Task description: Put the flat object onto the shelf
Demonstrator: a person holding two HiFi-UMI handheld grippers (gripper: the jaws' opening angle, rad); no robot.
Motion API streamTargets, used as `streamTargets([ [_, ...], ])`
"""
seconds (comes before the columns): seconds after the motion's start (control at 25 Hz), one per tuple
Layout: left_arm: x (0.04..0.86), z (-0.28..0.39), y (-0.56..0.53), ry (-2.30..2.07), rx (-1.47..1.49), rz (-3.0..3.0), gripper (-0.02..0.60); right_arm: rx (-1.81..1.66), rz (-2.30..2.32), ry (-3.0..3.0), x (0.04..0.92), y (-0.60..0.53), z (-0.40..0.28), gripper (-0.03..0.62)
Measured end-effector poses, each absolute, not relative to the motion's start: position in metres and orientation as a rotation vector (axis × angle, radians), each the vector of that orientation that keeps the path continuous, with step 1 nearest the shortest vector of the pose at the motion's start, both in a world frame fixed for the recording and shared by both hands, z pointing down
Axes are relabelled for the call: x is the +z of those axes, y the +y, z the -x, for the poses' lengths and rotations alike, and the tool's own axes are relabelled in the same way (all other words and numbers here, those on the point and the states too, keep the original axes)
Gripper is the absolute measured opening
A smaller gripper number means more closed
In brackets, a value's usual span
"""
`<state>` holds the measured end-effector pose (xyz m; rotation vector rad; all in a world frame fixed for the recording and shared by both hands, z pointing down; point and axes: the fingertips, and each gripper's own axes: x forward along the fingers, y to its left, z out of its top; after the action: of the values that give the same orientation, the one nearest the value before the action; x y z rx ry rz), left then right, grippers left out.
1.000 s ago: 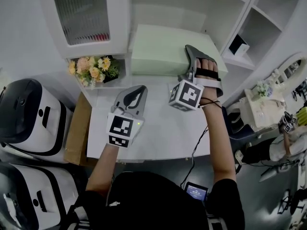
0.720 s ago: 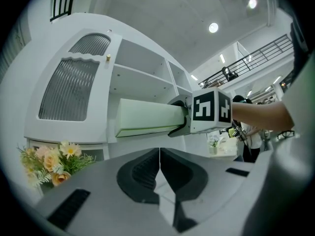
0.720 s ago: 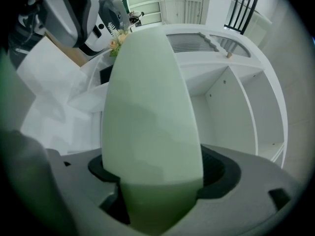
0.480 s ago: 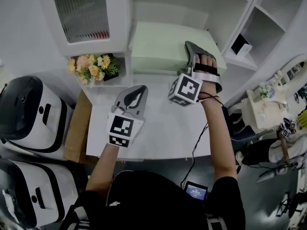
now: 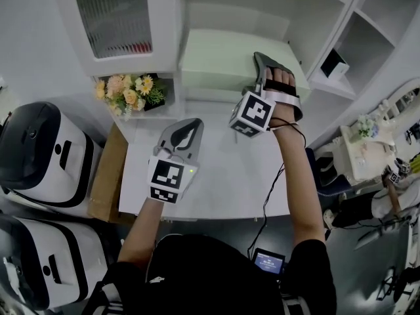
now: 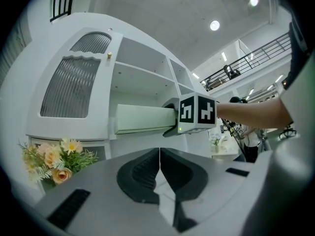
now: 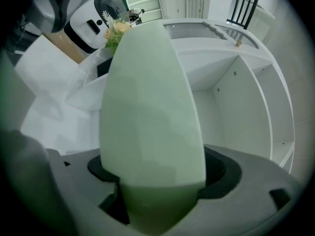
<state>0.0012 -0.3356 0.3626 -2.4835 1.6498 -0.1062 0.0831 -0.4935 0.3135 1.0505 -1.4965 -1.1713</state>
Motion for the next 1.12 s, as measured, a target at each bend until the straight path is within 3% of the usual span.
streamTargets([
  [1.12,0.371,0.02,-0.346,1.699,-0.144,2.469,0.006,-1.086,-1.032,-1.473,0.322,-0.55,-0.068,0.405],
])
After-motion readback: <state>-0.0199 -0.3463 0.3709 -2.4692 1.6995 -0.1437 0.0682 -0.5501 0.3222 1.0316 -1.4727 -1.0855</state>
